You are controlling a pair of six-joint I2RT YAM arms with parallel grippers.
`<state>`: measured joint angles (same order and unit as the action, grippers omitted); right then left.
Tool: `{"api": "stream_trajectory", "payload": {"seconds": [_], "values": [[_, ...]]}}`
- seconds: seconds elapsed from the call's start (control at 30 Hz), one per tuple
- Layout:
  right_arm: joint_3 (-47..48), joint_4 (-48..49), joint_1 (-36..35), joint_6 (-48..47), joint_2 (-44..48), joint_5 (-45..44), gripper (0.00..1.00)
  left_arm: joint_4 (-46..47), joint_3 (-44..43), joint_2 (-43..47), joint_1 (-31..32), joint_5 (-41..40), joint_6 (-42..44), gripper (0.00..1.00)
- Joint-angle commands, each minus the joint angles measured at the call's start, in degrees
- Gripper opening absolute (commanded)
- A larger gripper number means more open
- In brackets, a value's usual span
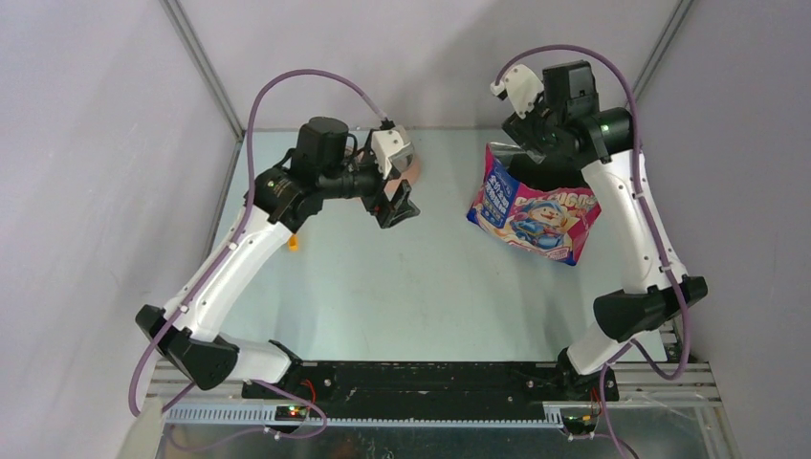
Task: Serve the pet food
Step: Open the pet food bag at the center of the board, then adjust the pet food bag at the center of the board.
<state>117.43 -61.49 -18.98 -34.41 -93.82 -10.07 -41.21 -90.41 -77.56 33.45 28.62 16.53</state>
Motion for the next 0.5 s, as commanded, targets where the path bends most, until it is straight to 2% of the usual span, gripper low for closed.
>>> {"api": "stream_trajectory", "payload": {"seconds": [0.0,0.23,0.47], "values": [[3.5,-4.1,0.5,-2.5,2.7,4.7,0.68,1.4,1.0,2.8,-0.4,-0.3,0.8,0.97],[2.0,-8.1,2.1,-5.5,1.9,7.2,0.7,1.5,1.6,3.4,-0.3,-0.4,0.7,0.97],[-1.9,-2.5,2.0,-7.0,-0.3,0.6,0.71,1.7,1.8,3.4,-0.3,-0.2,0.3,0.98]]}}
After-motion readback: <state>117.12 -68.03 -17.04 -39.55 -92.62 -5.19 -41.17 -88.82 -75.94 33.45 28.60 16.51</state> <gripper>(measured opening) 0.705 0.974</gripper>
